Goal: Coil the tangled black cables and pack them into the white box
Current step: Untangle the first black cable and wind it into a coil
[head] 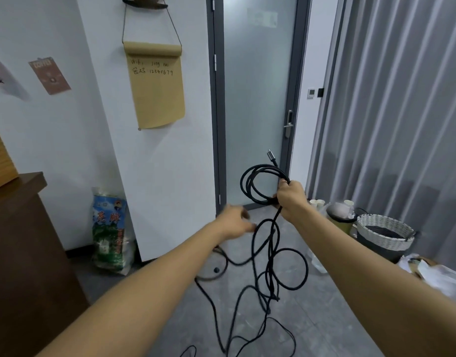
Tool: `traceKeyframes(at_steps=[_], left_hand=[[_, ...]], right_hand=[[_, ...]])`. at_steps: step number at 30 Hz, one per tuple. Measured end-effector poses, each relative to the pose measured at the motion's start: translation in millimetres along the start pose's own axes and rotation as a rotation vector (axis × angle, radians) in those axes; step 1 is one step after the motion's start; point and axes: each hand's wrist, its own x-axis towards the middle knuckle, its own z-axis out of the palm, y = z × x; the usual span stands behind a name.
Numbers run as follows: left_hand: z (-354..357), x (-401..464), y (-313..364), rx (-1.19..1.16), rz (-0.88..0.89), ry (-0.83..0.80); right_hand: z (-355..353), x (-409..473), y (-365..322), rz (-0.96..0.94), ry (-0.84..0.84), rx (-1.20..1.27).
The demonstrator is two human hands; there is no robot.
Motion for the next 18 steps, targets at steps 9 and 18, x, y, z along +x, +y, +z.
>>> traceKeyframes(at_steps=[9,18], left_hand=[[37,-13,18,-1.053,-0.126,-0.525],[3,14,20,-1.733,-0.182,-0.003]], right_hand=[[-33,3,-1,0.055,0.108,0.091],[-69,-6,11,-0.118,0.186,-0.435]])
